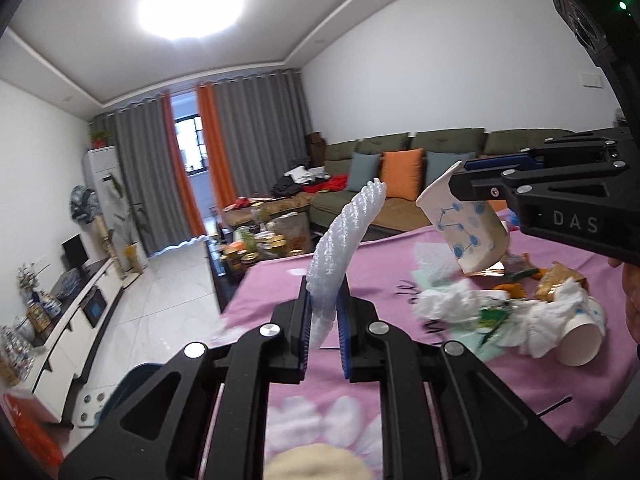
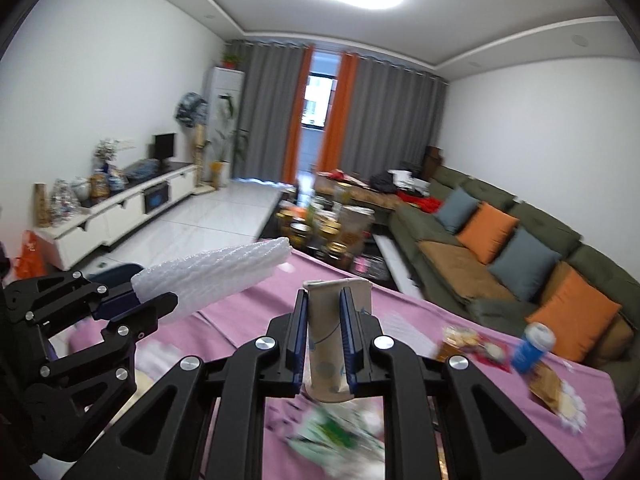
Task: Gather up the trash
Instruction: 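Carry the foam and cup to the teal bin and open both tools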
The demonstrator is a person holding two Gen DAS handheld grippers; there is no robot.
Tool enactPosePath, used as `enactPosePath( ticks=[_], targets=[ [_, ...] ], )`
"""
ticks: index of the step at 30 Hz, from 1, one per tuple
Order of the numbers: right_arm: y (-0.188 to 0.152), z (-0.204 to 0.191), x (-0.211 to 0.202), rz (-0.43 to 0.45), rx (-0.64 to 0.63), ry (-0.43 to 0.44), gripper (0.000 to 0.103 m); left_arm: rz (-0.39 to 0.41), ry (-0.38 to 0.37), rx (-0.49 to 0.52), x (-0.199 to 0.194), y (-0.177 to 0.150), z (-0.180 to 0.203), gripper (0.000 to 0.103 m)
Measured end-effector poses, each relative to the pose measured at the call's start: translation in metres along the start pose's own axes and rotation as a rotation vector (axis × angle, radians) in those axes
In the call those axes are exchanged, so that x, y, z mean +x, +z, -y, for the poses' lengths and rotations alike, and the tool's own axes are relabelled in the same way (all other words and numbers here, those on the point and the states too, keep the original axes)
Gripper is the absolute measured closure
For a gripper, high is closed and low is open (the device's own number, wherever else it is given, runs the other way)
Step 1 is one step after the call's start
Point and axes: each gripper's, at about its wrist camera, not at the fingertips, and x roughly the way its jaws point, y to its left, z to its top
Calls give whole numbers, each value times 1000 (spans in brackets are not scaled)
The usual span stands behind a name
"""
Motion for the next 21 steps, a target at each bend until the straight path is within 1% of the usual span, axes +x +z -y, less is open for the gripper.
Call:
enactPosePath(
  ticks=[1,2,4,5,9,13,15,16,17,18,21],
  targets=[
    [3,-4,2,4,-4,16,89,-1,25,-9,-2,-1,-11,91],
    [8,-14,7,9,-4,57,89,-4,48,-17,-5,-2,-19,91],
    [15,-26,13,16,-12,100,89,-11,113,-34,-11,-7,-41,91],
    [19,-35,19,16,-12,140,89,-16,143,-43,-13,-10,-54,91],
    [34,-70,37,17,-27,252,89,-44,248,-61,-25,-22,-96,91],
    [47,-100,56,11,-41,352,89,-76,338,-90,-38,-36,-136,91],
    [54,-115,65,1,-46,398,89,-95,371,-103,-45,-42,-155,91],
    [56,-124,69,-5,-46,424,89,-107,402,-110,-49,-48,-165,91],
    [59,-130,74,-13,-46,445,89,-115,411,-115,-50,-51,-170,91],
    [62,-140,82,-33,-39,483,89,-126,424,-124,-56,-57,-181,91],
    [67,-161,99,-62,-35,532,89,-169,450,-165,-62,-74,-207,91]
  ],
)
